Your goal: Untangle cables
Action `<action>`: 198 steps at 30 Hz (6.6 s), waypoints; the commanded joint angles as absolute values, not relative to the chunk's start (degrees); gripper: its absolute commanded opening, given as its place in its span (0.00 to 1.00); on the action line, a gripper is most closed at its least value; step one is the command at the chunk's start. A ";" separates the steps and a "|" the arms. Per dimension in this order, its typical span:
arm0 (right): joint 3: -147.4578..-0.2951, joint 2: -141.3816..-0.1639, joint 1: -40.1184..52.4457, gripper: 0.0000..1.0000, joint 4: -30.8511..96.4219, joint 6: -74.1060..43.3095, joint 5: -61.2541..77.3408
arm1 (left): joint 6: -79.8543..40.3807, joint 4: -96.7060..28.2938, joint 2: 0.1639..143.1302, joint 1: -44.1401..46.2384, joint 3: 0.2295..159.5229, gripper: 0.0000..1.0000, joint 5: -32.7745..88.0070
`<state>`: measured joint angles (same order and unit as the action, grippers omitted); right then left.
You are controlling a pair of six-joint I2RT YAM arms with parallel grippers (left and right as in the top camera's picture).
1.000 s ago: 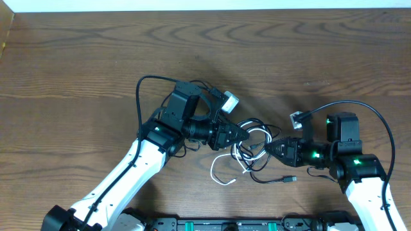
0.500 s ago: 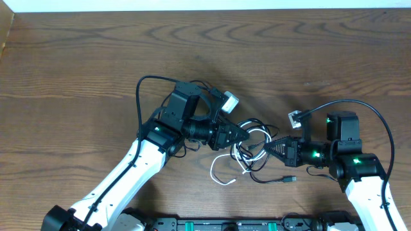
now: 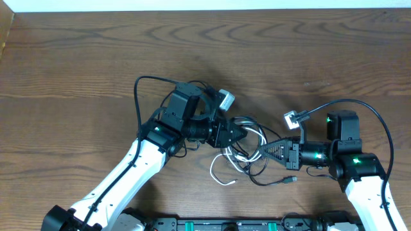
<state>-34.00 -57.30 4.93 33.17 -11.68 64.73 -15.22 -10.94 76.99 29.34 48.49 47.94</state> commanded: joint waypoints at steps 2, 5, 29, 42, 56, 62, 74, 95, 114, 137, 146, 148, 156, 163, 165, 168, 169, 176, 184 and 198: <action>-34.65 -57.23 4.91 0.01 32.38 -10.39 67.66 | -15.09 -12.23 76.51 29.17 48.58 0.74 44.03; -34.65 -57.23 4.91 0.01 30.46 -10.92 67.68 | -15.11 -13.02 76.51 29.17 48.58 0.79 42.96; -34.65 -57.28 4.91 0.01 23.53 -16.88 64.01 | -21.76 -12.97 77.93 30.35 48.53 0.79 37.54; -34.65 -57.28 4.91 0.01 23.53 -18.04 69.95 | -21.06 -5.61 83.15 40.38 48.53 0.53 26.28; -34.65 -57.28 4.91 0.01 24.23 -24.08 57.14 | -21.67 -5.96 85.10 40.80 48.53 0.08 18.09; -34.65 -57.28 4.93 0.01 9.98 -25.10 77.06 | -21.80 -6.79 85.10 40.80 48.53 0.08 16.84; -34.61 -57.47 6.00 0.01 25.50 -42.09 33.89 | -21.78 -8.32 85.10 40.80 48.53 0.39 16.82; -34.50 -61.49 12.05 0.02 34.26 -50.76 32.29 | -21.76 -10.48 85.10 40.80 48.53 0.40 16.82; -51.37 -55.37 8.82 0.01 52.18 -7.25 36.84 | -21.74 -11.35 85.10 40.80 48.53 0.42 16.80; -50.52 -69.78 10.24 0.01 38.33 -18.72 7.22 | -21.74 -11.53 85.10 40.80 48.53 0.50 16.82; -50.65 -76.29 11.14 0.98 35.31 -20.95 13.08 | -24.36 -15.53 81.21 36.18 48.56 0.61 16.91; -50.96 -75.33 11.14 0.98 37.17 -20.97 13.43 | -24.38 -17.10 79.29 34.63 48.56 0.61 17.39; -51.22 -65.89 11.14 0.60 53.47 -26.11 15.79 | -25.02 -20.88 73.38 31.92 48.56 0.61 17.45; -47.18 -64.18 12.95 0.31 60.16 -36.07 15.81 | -25.02 -20.80 73.12 31.94 48.56 0.61 17.30; -44.03 -64.18 13.74 0.25 57.04 -39.57 15.84 | -25.02 -20.80 73.12 31.94 48.56 0.61 17.30; -38.06 -64.18 15.33 0.22 49.08 -44.14 15.92 | -25.02 -21.26 73.12 31.94 48.56 0.61 17.30; -36.58 -64.18 15.68 0.20 46.78 -45.43 16.60 | -25.02 -21.56 73.12 31.92 48.56 0.61 17.28; -31.92 -64.18 18.17 0.17 38.57 -50.00 22.24 | -25.02 -22.26 73.12 31.94 48.56 0.61 17.28; -31.79 -64.55 23.53 0.20 38.00 -56.29 18.85 | -24.99 -22.26 73.12 31.94 48.56 0.62 17.28; -31.09 -71.70 27.86 0.30 30.81 -71.20 7.97 | -24.99 -23.38 73.12 31.92 48.56 0.62 17.28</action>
